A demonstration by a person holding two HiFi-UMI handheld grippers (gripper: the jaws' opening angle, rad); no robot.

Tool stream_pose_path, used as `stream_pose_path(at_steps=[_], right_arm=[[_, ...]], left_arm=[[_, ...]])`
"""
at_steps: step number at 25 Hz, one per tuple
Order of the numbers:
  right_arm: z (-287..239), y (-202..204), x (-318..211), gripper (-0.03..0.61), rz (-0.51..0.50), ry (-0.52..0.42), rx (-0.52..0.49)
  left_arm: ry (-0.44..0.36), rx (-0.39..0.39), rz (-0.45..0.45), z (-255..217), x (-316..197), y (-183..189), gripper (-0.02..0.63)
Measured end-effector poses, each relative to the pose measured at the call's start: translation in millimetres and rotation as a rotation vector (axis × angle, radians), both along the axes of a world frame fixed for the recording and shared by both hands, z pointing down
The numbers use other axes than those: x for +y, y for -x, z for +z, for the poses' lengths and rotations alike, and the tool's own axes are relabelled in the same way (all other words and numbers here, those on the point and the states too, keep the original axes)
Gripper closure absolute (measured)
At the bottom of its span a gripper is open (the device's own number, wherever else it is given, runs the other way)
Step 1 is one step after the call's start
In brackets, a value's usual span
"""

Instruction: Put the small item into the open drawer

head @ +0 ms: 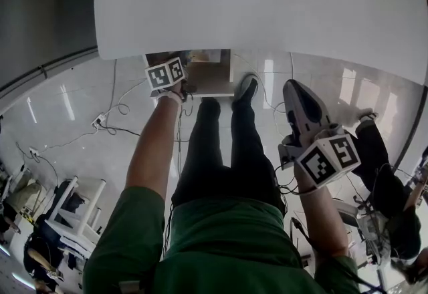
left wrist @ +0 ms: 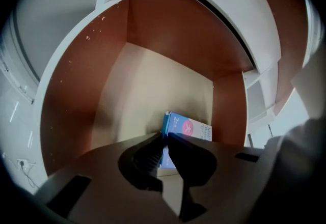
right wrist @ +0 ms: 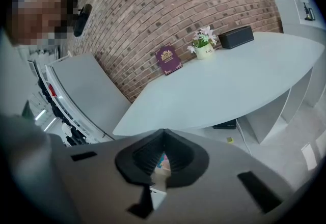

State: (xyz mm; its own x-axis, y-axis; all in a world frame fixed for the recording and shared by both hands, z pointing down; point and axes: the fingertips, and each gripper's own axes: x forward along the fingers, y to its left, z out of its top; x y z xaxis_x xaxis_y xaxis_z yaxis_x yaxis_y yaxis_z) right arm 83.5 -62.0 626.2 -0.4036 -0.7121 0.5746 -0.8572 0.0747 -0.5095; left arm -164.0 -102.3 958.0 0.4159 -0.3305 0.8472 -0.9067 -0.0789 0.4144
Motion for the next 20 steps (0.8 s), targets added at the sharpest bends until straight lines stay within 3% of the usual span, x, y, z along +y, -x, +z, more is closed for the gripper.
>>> stream_pose_path(at_steps=[3,6,14,20], right_arm=[[2.2,5.8,-4.2,0.575,-0.010,-0.001,-0.006],[-2.4,9.2,-8.6,0.575,-0.015,-0.010,-0.011],[-30.4,7.8,-25.9,0.575,-0.011,-0.064,-0.014],[-56.0,-3.3,-49.2,0.575,-0.023,-0.155,0.055]], left_arm=[[-0.018,0.000,-0.014,-1.7,-5.2,-1.5,0.570],[-0.031,0.010,-0.034,-12.8,-8.2,-1.4,0.502],[-0.069,0.003,-0.026,-54.5,-11.1,-0.3,0.502],[-0.142,0.049,-0.002,-115.3,-8.9,-18.7,0.509]])
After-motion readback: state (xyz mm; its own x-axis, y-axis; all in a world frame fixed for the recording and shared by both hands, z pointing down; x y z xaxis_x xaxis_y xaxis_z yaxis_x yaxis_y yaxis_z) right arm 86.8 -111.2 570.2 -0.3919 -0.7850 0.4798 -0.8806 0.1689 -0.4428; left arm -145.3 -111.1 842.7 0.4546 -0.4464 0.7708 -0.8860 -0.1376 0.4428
